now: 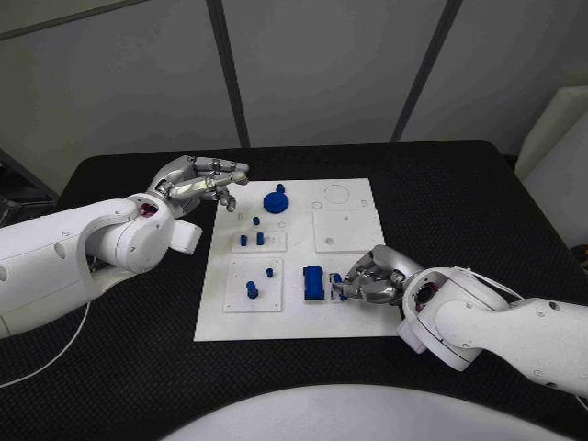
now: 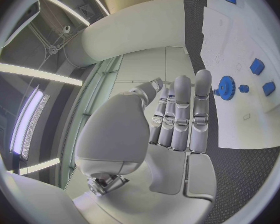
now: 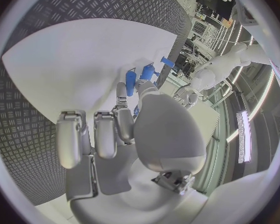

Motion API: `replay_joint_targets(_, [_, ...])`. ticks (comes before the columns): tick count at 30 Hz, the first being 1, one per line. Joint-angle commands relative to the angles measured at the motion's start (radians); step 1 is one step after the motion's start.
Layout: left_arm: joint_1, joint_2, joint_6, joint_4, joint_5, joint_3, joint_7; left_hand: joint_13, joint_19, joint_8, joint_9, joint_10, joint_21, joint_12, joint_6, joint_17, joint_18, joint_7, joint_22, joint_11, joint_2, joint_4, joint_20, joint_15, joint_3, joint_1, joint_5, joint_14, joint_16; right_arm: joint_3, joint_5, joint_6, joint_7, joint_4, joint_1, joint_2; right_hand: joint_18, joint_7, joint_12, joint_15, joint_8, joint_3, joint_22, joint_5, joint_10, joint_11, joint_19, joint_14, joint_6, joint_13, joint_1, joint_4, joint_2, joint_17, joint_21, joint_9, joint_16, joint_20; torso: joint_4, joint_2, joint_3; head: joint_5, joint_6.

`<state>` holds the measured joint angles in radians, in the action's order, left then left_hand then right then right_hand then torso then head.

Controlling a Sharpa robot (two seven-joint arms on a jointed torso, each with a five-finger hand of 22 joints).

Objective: Assemble the parts on the task board

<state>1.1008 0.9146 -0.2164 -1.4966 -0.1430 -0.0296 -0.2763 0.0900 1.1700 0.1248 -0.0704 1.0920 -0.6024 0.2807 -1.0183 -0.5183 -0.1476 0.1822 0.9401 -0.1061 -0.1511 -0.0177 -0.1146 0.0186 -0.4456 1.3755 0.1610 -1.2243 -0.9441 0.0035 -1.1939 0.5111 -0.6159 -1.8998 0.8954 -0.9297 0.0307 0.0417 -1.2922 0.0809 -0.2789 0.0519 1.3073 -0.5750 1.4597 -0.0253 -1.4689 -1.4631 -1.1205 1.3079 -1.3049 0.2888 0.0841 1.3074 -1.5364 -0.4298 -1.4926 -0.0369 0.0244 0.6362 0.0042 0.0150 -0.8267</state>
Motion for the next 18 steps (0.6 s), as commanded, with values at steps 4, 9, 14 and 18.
replay_joint_targets(4, [0.002,-0.001,0.009,-0.003,0.003,-0.001,-0.003,0.001,-0.002,0.003,0.001,-0.009,0.006,0.005,0.003,0.001,-0.035,0.002,-0.001,-0.002,0.001,0.002,-0.005,0.004,0.006,-0.007,-0.004,0.002,0.001,0.000,0.011,-0.033,0.000,0.007,0.002,0.013,-0.020,-0.001,0.001,0.008,-0.009,-0.012,0.233,-0.006,0.005,-0.006,-0.073,-0.082,-0.008,0.047,0.015,0.000,0.000,0.131,-0.007,-0.005,-0.007,0.008,0.0009,-0.001,0.0002,-0.002,0.000])
replay_joint_targets(9, [0.002,-0.001,0.009,-0.002,0.003,-0.001,-0.003,0.001,-0.002,0.003,0.001,-0.009,0.006,0.005,0.003,0.001,-0.035,0.002,-0.001,-0.002,0.001,0.002,-0.005,0.004,0.006,-0.007,-0.004,0.002,0.001,0.000,0.011,-0.036,0.000,0.011,0.002,0.018,-0.020,-0.002,0.000,0.008,-0.010,-0.017,0.233,-0.004,0.006,-0.007,-0.073,-0.082,-0.009,0.048,0.020,0.000,0.000,0.131,-0.007,-0.007,-0.006,0.009,0.0006,-0.001,0.0007,-0.003,0.000])
replay_joint_targets(14, [0.002,-0.001,0.010,-0.001,0.003,-0.001,-0.003,0.001,-0.002,0.003,0.001,-0.009,0.006,0.005,0.003,0.001,-0.035,0.002,-0.001,-0.002,0.001,0.002,-0.005,0.004,0.006,-0.007,-0.004,0.002,0.001,0.000,0.009,-0.035,0.000,0.013,0.002,0.021,-0.020,-0.002,0.000,0.009,-0.011,-0.041,0.232,0.019,0.007,-0.006,-0.072,-0.081,-0.009,0.049,0.050,0.002,0.000,0.129,-0.006,-0.012,-0.006,0.010,0.0014,-0.001,0.0005,-0.004,0.000])
replay_joint_targets(18, [0.002,-0.001,0.010,0.000,0.003,-0.001,-0.002,0.001,-0.002,0.003,0.001,-0.009,0.006,0.005,0.003,0.001,-0.035,0.002,-0.001,-0.002,0.001,0.002,-0.005,0.004,0.006,-0.007,-0.004,0.002,0.001,0.000,0.004,-0.032,0.003,0.014,0.002,0.022,-0.020,0.000,-0.001,0.007,-0.012,-0.080,0.231,0.098,0.008,-0.005,-0.071,-0.081,-0.009,0.051,0.103,0.002,-0.001,0.129,-0.005,-0.017,-0.005,0.009,0.0011,0.000,0.0006,-0.005,0.001])
